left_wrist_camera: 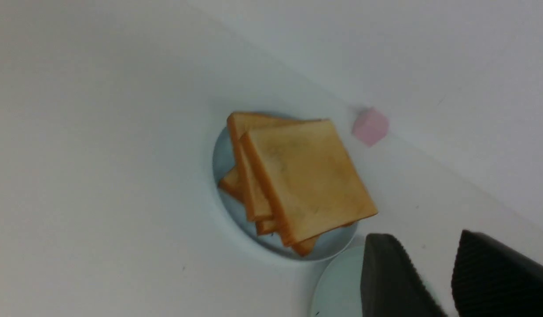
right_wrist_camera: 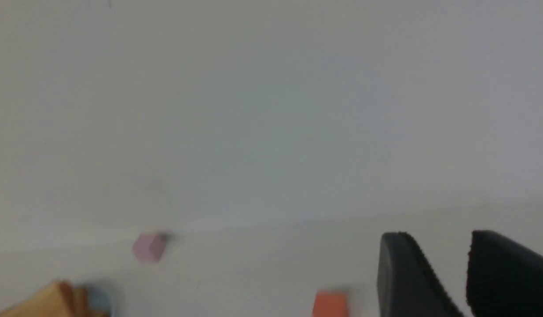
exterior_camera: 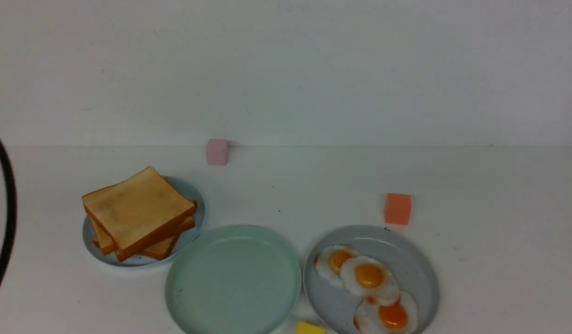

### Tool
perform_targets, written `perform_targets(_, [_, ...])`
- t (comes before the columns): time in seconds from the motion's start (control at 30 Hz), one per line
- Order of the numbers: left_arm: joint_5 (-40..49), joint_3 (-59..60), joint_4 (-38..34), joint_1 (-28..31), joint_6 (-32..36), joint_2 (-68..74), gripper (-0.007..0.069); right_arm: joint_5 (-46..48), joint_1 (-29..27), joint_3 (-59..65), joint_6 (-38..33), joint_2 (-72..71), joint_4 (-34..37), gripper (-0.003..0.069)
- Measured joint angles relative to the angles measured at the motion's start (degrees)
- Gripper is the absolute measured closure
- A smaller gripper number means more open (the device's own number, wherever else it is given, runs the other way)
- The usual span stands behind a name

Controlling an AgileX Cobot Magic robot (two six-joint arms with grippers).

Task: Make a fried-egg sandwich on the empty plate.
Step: Use the left arm to grab a slice of bread

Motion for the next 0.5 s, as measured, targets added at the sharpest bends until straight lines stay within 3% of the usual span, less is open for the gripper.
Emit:
perform_targets(0.27, [-8.7,0.5,1.3,-3.7,-1.9,13.2,0.0386,16.4,6.7,2.0,-6.0,7.7,4.9,0.0418])
perform_targets(0.5, [-9.1,0.0,-5.4,-2.8,-8.2,21.6,0.0386,20.8,7.3,2.0,-6.1,12.4,10.1,0.0418])
